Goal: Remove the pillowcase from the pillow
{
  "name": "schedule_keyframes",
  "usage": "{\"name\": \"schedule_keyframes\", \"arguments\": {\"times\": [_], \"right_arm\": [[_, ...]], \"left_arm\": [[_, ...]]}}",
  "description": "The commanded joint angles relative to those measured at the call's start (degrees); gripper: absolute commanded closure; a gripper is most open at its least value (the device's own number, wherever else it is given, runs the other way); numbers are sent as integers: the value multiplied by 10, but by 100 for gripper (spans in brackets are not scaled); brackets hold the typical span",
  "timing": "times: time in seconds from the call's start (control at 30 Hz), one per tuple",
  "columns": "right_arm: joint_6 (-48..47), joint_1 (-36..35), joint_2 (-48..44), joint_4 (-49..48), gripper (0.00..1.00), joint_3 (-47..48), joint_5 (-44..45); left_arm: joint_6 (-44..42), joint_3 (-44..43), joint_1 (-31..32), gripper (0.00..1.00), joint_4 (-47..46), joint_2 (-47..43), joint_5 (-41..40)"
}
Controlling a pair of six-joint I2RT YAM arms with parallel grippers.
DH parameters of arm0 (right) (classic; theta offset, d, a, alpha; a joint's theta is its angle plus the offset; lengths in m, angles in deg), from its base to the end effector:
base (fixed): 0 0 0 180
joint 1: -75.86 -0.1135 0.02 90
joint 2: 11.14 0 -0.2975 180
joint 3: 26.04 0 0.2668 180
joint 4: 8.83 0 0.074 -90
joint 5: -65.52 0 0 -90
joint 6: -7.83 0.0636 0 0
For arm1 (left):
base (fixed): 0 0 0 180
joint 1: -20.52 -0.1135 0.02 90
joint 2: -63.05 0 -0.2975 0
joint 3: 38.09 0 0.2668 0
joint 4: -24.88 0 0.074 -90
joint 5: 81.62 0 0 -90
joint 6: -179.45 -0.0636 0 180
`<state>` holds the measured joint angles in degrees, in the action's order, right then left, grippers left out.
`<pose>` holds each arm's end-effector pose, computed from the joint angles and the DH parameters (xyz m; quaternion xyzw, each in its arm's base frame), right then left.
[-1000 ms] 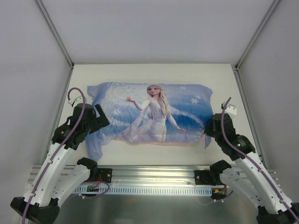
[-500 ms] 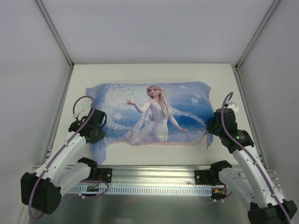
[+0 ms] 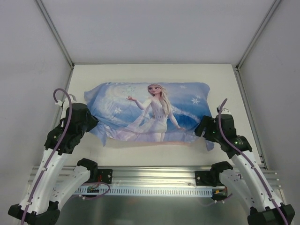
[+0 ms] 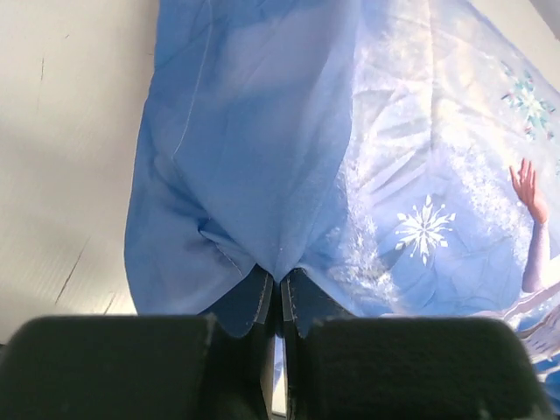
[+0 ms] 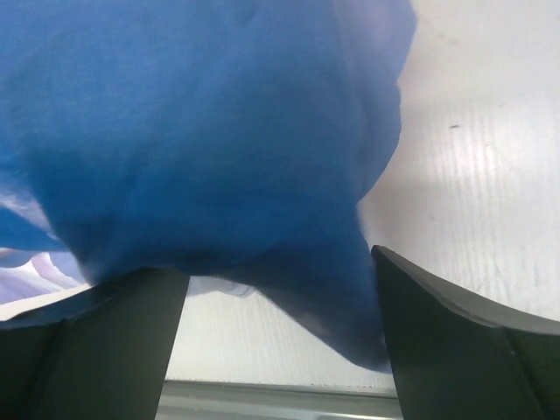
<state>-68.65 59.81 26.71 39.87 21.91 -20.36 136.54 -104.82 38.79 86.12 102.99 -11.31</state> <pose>0.1504 0.0385 0.2571 -0.0043 0.9006 0.0793 0.4273 0.1401 -0.0237 0.3490 -0.2941 0.8245 -0.1206 0.4681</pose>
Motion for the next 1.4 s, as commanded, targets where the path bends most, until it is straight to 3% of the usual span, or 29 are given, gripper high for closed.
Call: {"name": "schedule_keyframes", "arguments": {"times": [0.0,0.07,0.17,0.2,0.27,0.4,0.5,0.7,0.8,1.13,1.2,1.3,1.37], "right_arm": [[19,-4,-5,-47,16,-30,-81],[25,-7,-7,-54,22,-46,-83],[29,-9,-13,-45,44,-50,-70],[28,-8,-15,-41,59,-46,-63],[24,-8,-26,-22,78,-32,-54],[12,-8,-34,-2,99,19,-24],[-11,-8,-31,49,99,127,4],[-59,-8,-71,117,99,355,61],[-66,-8,-85,131,99,415,62],[-39,-7,-117,118,99,433,24],[-51,-7,-109,97,99,415,36],[-75,-7,-53,37,99,355,74],[-92,-7,40,9,99,340,85]], "left_arm": [[-30,-25,-4,100,-5,9,24],[-29,-27,-4,100,-5,14,28],[-25,-22,-4,100,-5,15,32],[-24,-21,-4,100,-5,15,32],[-24,-21,-4,100,-5,12,33],[-36,-53,-5,100,-4,4,41],[-60,-99,-4,100,-2,2,42],[-101,-297,-4,100,26,-24,4],[-106,-340,-4,100,26,-47,-4],[-121,-343,-4,100,25,-85,-33],[-127,-337,-4,100,25,-67,-47],[-158,-326,-5,100,11,32,-84],[-173,-344,-6,100,-6,93,-85]]}}
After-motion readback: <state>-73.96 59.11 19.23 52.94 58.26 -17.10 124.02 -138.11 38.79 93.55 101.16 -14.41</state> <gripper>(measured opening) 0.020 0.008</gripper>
